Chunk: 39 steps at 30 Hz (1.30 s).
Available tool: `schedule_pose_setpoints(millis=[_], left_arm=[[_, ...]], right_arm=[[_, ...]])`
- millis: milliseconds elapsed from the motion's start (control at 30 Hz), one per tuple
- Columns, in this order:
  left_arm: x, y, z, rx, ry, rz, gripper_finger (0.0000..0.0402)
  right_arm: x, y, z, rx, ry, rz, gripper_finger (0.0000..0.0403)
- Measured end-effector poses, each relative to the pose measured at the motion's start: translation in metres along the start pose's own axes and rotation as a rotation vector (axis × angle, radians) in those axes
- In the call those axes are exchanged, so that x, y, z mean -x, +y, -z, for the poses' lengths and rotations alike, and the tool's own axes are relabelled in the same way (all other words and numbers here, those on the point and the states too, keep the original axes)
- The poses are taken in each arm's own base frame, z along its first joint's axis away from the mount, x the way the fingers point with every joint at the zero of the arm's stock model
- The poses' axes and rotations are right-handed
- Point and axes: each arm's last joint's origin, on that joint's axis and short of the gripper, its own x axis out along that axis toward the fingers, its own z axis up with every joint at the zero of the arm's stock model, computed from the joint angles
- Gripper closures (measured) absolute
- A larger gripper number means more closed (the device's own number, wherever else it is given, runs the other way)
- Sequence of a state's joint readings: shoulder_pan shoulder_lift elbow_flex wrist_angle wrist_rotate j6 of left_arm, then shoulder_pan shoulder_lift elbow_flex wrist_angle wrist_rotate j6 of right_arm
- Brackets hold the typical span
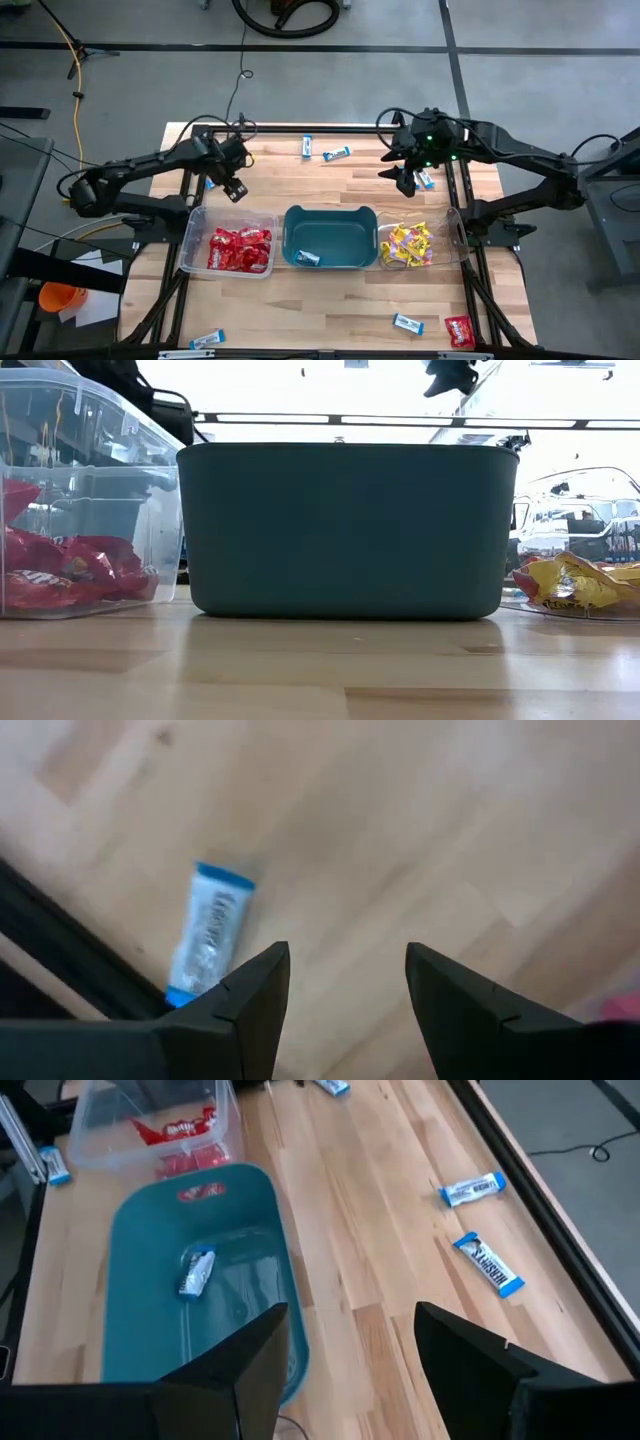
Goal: Sort candy
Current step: Put the white chocolate into the blue bin
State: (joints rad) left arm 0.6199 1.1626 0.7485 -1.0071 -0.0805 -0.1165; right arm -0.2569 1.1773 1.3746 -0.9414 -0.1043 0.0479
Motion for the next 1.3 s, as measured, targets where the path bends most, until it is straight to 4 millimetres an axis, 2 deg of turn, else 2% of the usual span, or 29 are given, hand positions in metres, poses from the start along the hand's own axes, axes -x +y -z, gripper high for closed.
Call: schedule_pose_setpoints(millis=[167, 333, 567, 667, 833, 1133, 1300], left_arm=[[-0.008, 0.017, -0.013, 0.109, -0.023, -0.042, 0.0213], [-0.028, 0.031, -0.018, 0.170, 0.090, -0.050, 0.0213], [-0.068, 0.040, -0.024, 0.203, 0.297, -0.057, 0.0213], [-0.078, 0.041, -0.023, 0.205, 0.360, -0.063, 0.0213], [-0.075, 0.038, -0.028, 0.164, 0.354, -0.047, 0.0213], [-0.034, 0.032, -0.049, -0.010, 0.165, -0.062, 0.0213], [-0.040, 0.037, -0.049, -0.094, 0.202, -0.086, 0.0213]], right_arm=[[-0.012, -0.001, -0.003, -0.009, 0.018, 0.000, 0.0192], [-0.020, -0.002, -0.004, -0.028, 0.041, -0.009, 0.0192], [-0.023, -0.002, -0.005, -0.028, 0.044, -0.010, 0.0192], [-0.023, -0.002, -0.005, -0.028, 0.042, -0.010, 0.0192], [-0.023, -0.002, -0.005, -0.028, 0.042, -0.014, 0.0192], [-0.023, -0.002, -0.005, 0.017, 0.042, -0.014, 0.0192], [-0.023, -0.002, -0.005, 0.024, 0.041, -0.014, 0.0192]])
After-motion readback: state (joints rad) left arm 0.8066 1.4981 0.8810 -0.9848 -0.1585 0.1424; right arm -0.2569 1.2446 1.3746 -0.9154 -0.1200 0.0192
